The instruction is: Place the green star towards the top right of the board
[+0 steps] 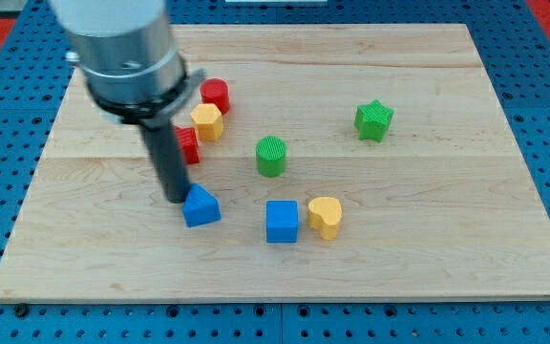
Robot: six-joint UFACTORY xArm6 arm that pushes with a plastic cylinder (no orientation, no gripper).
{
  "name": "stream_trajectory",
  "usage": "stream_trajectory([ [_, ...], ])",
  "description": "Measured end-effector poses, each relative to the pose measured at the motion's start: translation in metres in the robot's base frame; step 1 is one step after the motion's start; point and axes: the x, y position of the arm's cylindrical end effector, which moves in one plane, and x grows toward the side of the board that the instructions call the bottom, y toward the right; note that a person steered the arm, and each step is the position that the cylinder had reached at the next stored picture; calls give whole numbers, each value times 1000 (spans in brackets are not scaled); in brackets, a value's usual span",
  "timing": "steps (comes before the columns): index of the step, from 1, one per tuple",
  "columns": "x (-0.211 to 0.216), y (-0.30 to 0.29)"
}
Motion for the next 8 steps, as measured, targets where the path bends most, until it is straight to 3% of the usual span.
stream_trajectory([
  [1,1,44],
  [5,-29,46],
  [7,-104,130],
  [8,-100,186],
])
